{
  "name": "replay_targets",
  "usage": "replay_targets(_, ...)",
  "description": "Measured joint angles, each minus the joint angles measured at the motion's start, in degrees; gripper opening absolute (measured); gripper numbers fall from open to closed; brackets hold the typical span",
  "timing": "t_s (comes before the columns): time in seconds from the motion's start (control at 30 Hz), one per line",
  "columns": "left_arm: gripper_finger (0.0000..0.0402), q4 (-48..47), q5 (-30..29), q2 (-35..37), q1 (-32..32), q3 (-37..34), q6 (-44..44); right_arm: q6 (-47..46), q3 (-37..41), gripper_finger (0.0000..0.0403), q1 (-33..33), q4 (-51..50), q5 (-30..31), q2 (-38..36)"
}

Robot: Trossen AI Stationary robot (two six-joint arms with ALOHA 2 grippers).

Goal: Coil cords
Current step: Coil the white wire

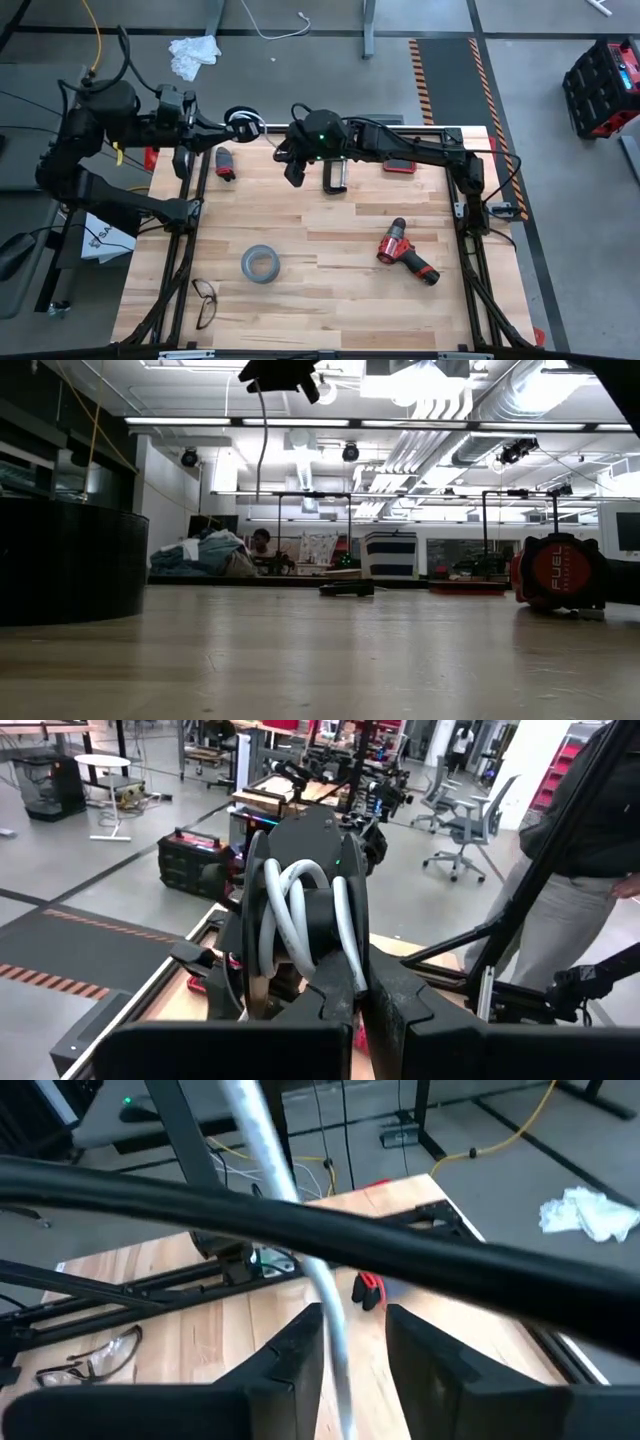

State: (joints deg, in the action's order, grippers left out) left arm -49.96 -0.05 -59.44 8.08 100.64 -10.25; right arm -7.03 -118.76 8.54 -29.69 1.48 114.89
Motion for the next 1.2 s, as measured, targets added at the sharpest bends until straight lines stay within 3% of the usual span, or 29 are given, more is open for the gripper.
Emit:
replay_targets(0.67, 0.0001, -0.02, -0.86, 0.08, 0.0, -0.04, 0.47, 1.94, 0.0, 0.0091, -1.03, 0.81, 1.38, -1.29)
replay_targets(1.2, 0.0001, -0.07, -0.86, 0.08, 0.0, -0.04, 0.4, 2.57, 0.0, 0.0057, -1.07, 0.75, 2.86, -1.92)
